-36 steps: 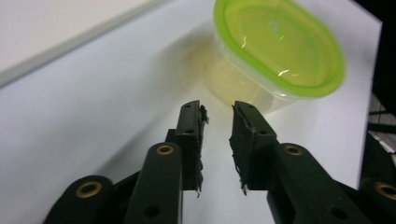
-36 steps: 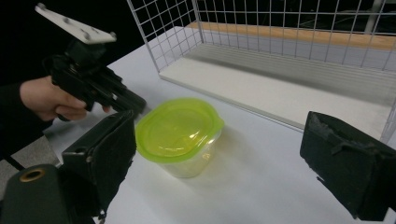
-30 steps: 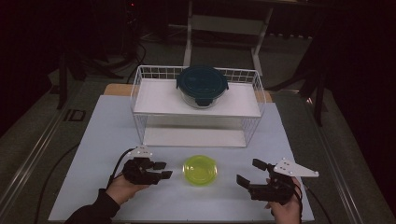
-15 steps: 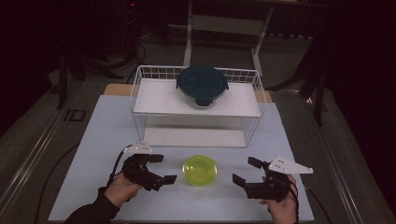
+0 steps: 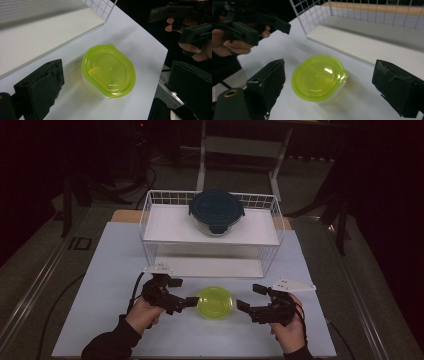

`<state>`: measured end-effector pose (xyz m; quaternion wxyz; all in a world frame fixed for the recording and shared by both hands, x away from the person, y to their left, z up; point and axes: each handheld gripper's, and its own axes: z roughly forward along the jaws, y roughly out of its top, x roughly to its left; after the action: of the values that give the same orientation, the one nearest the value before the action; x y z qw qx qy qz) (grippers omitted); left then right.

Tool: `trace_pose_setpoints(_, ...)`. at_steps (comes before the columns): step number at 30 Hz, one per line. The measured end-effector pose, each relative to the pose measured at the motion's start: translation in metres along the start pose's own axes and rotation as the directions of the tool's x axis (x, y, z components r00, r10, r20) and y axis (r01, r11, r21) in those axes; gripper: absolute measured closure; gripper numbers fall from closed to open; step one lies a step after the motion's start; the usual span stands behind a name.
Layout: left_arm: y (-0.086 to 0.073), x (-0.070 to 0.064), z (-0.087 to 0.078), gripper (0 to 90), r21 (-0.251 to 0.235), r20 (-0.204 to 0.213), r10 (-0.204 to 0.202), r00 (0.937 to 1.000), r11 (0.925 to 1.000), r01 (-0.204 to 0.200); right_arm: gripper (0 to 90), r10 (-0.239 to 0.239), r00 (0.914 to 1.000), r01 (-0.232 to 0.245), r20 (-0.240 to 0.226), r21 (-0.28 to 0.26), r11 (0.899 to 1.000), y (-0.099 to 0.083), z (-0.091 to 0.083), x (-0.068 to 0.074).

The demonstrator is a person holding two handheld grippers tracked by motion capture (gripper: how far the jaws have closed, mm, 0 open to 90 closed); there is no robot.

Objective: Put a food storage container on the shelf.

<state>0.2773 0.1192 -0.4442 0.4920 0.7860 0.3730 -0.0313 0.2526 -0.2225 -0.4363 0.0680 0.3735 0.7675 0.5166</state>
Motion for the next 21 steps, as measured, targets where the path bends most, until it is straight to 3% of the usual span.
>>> trace_pose_setpoints(2, 0.001, 0.001, 0.003, 0.0, 0.007, 0.003, -0.009, 1.0000, 0.9999, 0.009, 11.0, 0.044, 0.9990, -0.043, -0.007, 0.016, 0.999, 0.000, 0.006, -0.001)
trace_pose_setpoints(10, 0.000, 0.011, 0.015, 0.0, 0.037, 0.001, -0.076, 0.9971, 0.9965, 0.075, 13.4, 0.131, 0.9913, -0.128, -0.014, 0.112, 0.985, -0.002, 0.028, -0.007)
trace_pose_setpoints(16, -0.003, 0.017, 0.022, 2.2, 0.052, -0.025, -0.128, 0.9914, 0.9902, 0.129, 17.3, 0.198, 0.9802, -0.196, 0.002, 0.162, 0.967, -0.006, 0.041, -0.015)
trace_pose_setpoints(19, -0.003, 0.016, 0.026, 5.9, 0.071, -0.057, -0.155, 0.9863, 0.9847, 0.159, 21.1, 0.237, 0.9714, -0.235, 0.013, 0.190, 0.953, -0.008, 0.047, -0.018)
trace_pose_setpoints(21, -0.004, 0.018, 0.028, 11.7, 0.082, -0.056, -0.180, 0.9821, 0.9794, 0.184, 23.4, 0.271, 0.9624, -0.269, 0.019, 0.206, 0.941, -0.010, 0.051, -0.022)
